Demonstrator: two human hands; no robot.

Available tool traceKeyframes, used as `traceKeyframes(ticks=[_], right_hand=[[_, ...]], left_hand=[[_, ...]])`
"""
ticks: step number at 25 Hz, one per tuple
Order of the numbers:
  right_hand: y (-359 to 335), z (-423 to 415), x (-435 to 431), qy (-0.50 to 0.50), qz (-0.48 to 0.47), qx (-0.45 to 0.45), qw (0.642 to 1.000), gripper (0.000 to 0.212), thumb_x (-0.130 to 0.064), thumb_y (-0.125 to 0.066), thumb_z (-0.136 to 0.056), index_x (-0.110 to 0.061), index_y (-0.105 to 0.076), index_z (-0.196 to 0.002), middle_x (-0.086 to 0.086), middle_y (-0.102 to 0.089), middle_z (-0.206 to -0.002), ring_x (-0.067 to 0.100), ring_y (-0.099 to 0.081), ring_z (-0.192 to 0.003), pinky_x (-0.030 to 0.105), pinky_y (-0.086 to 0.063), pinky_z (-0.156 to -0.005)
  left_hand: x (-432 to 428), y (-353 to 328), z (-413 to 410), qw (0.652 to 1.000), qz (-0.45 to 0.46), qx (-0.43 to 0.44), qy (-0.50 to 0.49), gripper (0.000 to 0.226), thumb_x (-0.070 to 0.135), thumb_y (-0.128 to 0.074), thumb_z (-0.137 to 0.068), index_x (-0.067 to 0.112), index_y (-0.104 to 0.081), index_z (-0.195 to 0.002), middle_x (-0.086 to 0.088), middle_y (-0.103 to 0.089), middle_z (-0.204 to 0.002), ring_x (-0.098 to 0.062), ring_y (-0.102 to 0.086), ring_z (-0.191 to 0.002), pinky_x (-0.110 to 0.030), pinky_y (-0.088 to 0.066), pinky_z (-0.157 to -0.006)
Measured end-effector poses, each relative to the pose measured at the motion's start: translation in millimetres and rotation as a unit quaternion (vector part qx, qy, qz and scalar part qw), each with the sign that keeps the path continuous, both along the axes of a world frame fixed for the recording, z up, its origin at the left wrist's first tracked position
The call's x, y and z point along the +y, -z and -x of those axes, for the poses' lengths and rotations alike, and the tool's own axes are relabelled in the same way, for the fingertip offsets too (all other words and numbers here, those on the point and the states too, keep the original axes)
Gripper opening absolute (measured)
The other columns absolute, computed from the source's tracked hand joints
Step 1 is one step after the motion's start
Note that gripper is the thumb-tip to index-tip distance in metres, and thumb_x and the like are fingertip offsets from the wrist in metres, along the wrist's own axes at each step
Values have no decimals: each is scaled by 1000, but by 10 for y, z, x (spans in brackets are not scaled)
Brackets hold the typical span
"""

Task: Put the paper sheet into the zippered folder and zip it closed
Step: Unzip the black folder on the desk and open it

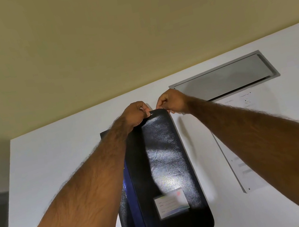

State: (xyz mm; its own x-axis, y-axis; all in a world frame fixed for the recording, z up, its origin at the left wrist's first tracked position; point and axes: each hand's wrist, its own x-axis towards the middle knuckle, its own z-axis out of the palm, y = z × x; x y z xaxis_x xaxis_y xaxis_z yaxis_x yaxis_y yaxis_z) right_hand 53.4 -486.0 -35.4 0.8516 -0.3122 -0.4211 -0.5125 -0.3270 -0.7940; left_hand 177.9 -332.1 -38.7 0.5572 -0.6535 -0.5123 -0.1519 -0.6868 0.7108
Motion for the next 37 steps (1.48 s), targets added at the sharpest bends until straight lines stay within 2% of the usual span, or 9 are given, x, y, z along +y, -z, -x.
traceKeyframes(ticks=[2, 10, 15, 25, 28, 30, 32, 35, 37], right_hand=[[10, 69, 40, 31, 36, -26, 999, 26, 12, -52, -85, 2, -75, -85, -11, -61, -53, 1, -52, -47, 17, -40, -50], [282, 533, 201, 73, 141, 7, 987, 22, -12, -54, -96, -12, -74, -89, 4, -74, -91, 16, -66, -82, 28, -54, -81], [295, 823, 452, 68, 185, 10, 980, 28, 4, -51, -93, -10, -75, -92, 5, -74, -97, 14, -62, -81, 9, -37, -65], [360, 1403, 886, 103, 196, 22, 975, 20, -9, -54, -97, -13, -74, -98, 4, -72, -102, 20, -67, -88, 19, -40, -75], [393, 1557, 979, 108, 189, 29, 976, 20, -11, -53, -97, -14, -72, -94, 2, -72, -96, 16, -67, -83, 15, -39, -67], [403, 1610, 1027, 119, 178, 28, 976, 22, -10, -50, -97, -14, -71, -89, 3, -72, -93, 18, -68, -81, 17, -47, -67], [383, 1624, 1052, 118, 177, 22, 977, 24, -8, -48, -95, -13, -70, -88, 5, -72, -94, 21, -69, -81, 28, -56, -74], [301, 1633, 1069, 134, 155, -1, 979, 30, -21, -43, -93, -13, -70, -83, 8, -72, -90, 25, -70, -77, 38, -58, -72], [273, 1655, 1073, 139, 146, -19, 979, 36, -26, -38, -91, -12, -69, -81, 9, -73, -86, 27, -70, -73, 37, -56, -68]], left_hand=[[-30, -13, -21, 1000, -5, -3, -1, 25, -3, -66, -86, 17, -61, -72, -6, -65, -79, -16, -56, -72, -23, -43, -61], [-103, -11, 13, 998, -55, -28, 31, 24, 1, -64, -91, 20, -60, -76, 3, -61, -82, -10, -54, -74, -21, -42, -61], [-97, -37, 18, 997, -55, -61, 14, 28, 1, -63, -90, 23, -56, -73, 9, -57, -78, -7, -51, -70, -18, -37, -56], [-88, -26, 58, 991, -73, -112, 5, 13, 3, -60, -93, 15, -60, -89, -2, -60, -103, -16, -52, -90, -17, -35, -56], [-98, -95, 80, 982, -106, -156, 12, 15, 4, -56, -92, 16, -59, -100, -7, -64, -116, -23, -57, -97, -27, -46, -75], [-128, -194, 214, 950, -141, -258, 110, 29, 9, -55, -91, 19, -59, -118, -9, -59, -129, -31, -58, -113, -38, -45, -97], [-159, -267, 556, 908, -92, -309, 268, 40, 6, -54, -91, 21, -62, -127, -7, -59, -134, -30, -56, -123, -39, -39, -108], [-84, -322, 1248, 807, -90, -326, 484, 33, 8, -54, -92, 21, -68, -118, -2, -64, -126, -24, -54, -123, -43, -32, -116], [-27, -295, 1453, 766, -128, -358, 519, 23, 12, -53, -95, 19, -67, -111, -4, -63, -121, -25, -51, -124, -49, -27, -118]])
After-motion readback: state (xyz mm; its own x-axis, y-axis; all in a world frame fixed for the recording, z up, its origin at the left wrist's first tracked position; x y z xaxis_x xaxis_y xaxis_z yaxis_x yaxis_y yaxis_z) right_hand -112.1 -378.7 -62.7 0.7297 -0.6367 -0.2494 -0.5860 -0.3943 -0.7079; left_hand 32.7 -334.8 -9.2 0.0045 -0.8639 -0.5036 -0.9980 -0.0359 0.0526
